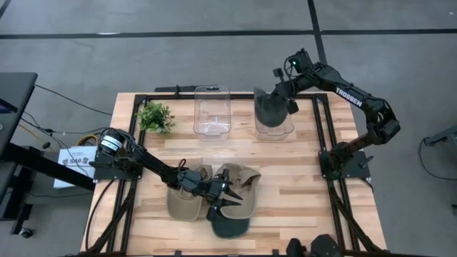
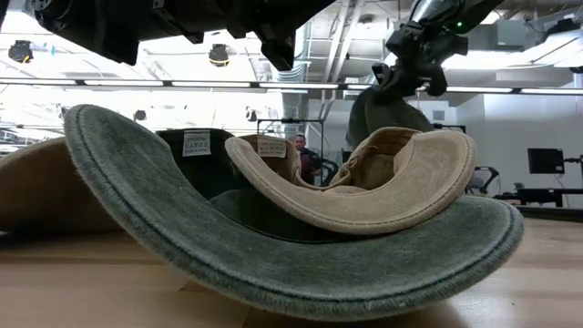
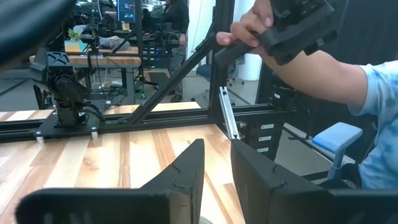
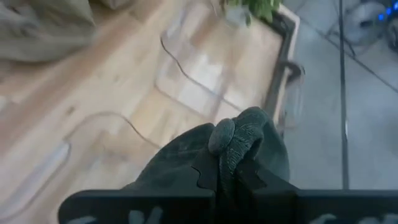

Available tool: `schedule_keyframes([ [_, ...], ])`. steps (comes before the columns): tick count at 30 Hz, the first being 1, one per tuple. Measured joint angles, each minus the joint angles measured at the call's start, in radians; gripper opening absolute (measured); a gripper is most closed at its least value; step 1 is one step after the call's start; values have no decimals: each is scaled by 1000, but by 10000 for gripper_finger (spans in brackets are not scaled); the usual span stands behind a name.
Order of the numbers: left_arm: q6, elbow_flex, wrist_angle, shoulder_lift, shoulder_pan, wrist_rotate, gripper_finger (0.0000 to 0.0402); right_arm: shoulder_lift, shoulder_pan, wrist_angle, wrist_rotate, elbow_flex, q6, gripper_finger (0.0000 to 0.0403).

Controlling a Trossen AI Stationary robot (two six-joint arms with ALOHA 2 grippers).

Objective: Pick & Place hat
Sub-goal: Put the right black cap into the right transparent bin

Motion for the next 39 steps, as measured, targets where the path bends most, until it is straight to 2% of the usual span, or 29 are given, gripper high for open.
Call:
schedule_keyframes([
  [4, 0, 0, 0, 0, 0, 0, 76, 0, -8, -31, -54, 0, -27, 1],
  [11, 0, 0, 0, 0, 0, 0, 76, 0, -7, -105, -84, 0, -95, 1],
  [28, 0, 0, 0, 0, 0, 0, 76, -85, -25, -49, -130, 0, -145, 1],
  [33, 0, 0, 0, 0, 0, 0, 76, -95, -43, 37, -132, 0, -56, 1],
  [39, 0, 0, 0, 0, 0, 0, 76, -85, -72, 75, -83, 0, 53, 4],
])
